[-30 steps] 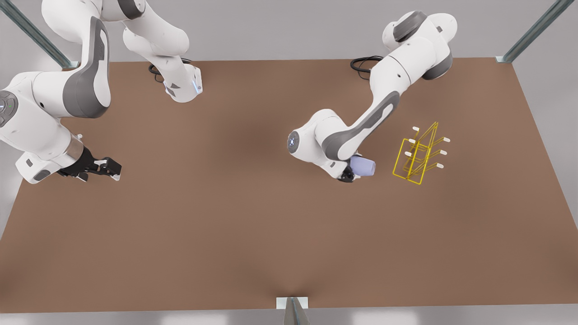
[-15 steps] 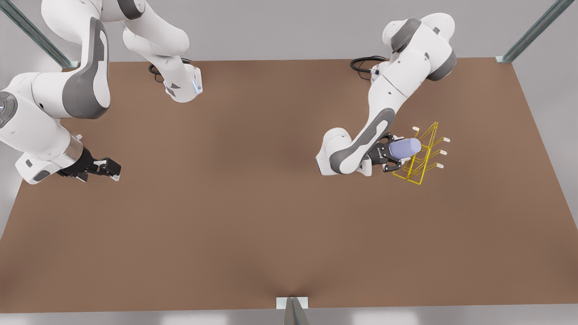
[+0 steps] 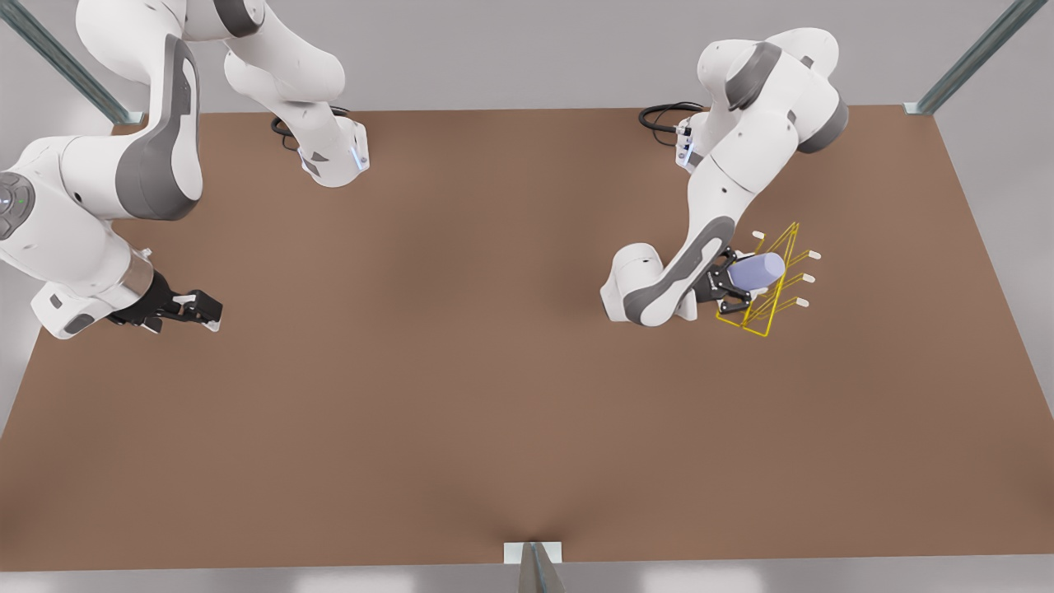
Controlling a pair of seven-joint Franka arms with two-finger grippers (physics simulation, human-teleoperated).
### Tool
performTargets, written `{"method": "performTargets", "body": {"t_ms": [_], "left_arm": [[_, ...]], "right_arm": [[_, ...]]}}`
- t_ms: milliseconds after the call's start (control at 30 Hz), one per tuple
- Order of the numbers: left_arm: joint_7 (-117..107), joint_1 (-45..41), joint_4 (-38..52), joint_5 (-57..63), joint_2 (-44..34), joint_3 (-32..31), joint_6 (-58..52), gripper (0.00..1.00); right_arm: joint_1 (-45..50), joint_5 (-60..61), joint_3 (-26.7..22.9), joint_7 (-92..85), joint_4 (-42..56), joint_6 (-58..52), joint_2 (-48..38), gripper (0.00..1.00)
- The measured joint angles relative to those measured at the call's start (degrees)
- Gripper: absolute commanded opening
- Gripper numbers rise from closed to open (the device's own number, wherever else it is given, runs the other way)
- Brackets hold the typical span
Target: Place the cup on the cup holder
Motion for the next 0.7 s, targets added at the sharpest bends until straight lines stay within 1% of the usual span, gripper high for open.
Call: {"method": "performTargets", "body": {"t_ms": [100,133,400,433,467,500,533,600,633,700], "left_arm": [[-1.5,0.3,-0.4,0.0,0.0,0.0,0.4,0.85],[-2.0,0.3,-0.4,0.1,0.0,0.0,0.5,1.0],[-4.7,-0.1,-0.4,-0.1,-0.3,-0.2,0.6,1.0],[-4.9,0.2,0.1,-0.3,-0.9,-2.1,0.7,1.0],[-5.1,1.9,2.3,-1.2,-1.4,-7.5,0.7,1.0],[-5.4,3.8,6.4,-2.8,-1.7,-14.3,1.0,1.0],[-5.6,4.9,12.4,-5.4,-1.9,-20.8,1.8,1.0],[-5.8,7.5,25.0,-10.5,-2.1,-31.2,4.4,1.0],[-5.5,12.6,27.8,-12.3,-2.1,-38.5,6.3,1.0],[-2.5,26.6,29.3,-15.3,-1.9,-54.5,9.1,1.0]], "right_arm": [[-0.1,0.0,0.0,0.0,0.0,0.0,0.2,1.0],[-0.1,0.0,0.0,0.0,0.0,0.0,0.2,1.0],[0.0,0.0,0.0,0.0,0.1,0.0,0.3,1.0],[0.1,0.0,0.0,0.0,0.1,0.0,0.2,1.0],[0.2,0.0,0.0,0.0,0.1,0.0,0.2,1.0],[0.2,0.0,0.0,0.0,0.1,0.0,0.2,1.0],[0.1,0.0,0.0,0.0,0.1,0.0,0.2,1.0],[0.0,0.0,0.0,0.0,0.1,0.0,0.2,1.0],[0.0,0.0,0.0,0.0,0.1,0.0,0.2,1.0],[0.0,0.0,0.0,0.0,0.1,0.0,0.2,1.0]]}}
